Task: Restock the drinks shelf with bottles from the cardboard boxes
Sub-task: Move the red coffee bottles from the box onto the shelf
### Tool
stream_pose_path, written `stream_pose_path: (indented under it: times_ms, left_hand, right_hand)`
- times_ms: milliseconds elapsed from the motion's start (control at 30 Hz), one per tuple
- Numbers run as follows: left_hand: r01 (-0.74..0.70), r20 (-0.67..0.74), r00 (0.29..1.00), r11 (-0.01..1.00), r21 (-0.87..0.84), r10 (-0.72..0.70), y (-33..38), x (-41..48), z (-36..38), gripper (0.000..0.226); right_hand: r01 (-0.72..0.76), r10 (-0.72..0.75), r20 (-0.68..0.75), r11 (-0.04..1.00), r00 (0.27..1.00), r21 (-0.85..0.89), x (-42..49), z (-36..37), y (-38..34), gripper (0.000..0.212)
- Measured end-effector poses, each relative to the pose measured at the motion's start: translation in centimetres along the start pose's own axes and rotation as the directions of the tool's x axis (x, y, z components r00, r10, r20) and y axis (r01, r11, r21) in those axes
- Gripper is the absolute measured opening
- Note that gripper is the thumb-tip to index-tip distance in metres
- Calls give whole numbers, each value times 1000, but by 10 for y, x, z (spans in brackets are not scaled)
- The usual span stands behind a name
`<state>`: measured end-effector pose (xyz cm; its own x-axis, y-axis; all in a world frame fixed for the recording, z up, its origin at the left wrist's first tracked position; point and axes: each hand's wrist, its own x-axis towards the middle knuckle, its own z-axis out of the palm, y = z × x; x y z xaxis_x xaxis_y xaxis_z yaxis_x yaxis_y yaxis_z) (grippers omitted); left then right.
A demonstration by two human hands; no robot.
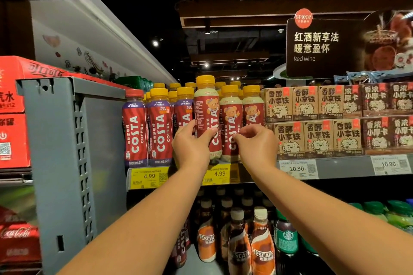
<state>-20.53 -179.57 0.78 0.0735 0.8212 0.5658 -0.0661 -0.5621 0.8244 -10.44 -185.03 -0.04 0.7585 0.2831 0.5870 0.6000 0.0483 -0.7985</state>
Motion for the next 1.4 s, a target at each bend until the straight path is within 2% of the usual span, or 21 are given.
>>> stream_pose_path:
  times_ms: [133, 267, 433, 633, 767, 1067, 1200, 1400]
  left_hand:
    - [3, -29, 1000, 1000, 5, -3, 0, -1, 2, 60]
    - [14, -27, 1000, 1000, 8, -14, 1, 0, 1, 60]
    - [-17, -15, 1000, 995, 102, 19, 3, 3, -1, 56]
    - [-69, 25, 998, 982, 175, 65, 2, 9, 2, 40]
    - [-91, 9, 996, 964, 248, 92, 2, 8, 3, 52]
    - [-73, 3, 997, 967, 244, 75, 7, 6, 1, 49]
    - [-46, 28, 999, 975, 216, 41, 9, 6, -4, 43]
    - [-7, 76, 997, 981, 194, -8, 4, 4, -9, 40]
  right_hand:
    - [164, -155, 129, 985, 980, -63, -16, 3, -3, 20]
    - [191, -176, 214, 980, 961, -51, -27, 10, -9, 27]
    - [169, -166, 206, 986, 964, 7, -28, 16, -11, 16]
    - [237, -233, 181, 971, 955, -1, -27, 20, -14, 14]
    - [277, -266, 162, 960, 950, -45, -32, 19, -14, 21]
    - [259, -247, 161, 964, 956, -60, -27, 18, -17, 22]
    - [247, -229, 202, 967, 952, -68, -25, 18, -17, 10]
    - [175, -158, 224, 983, 962, -57, -30, 9, -28, 29]
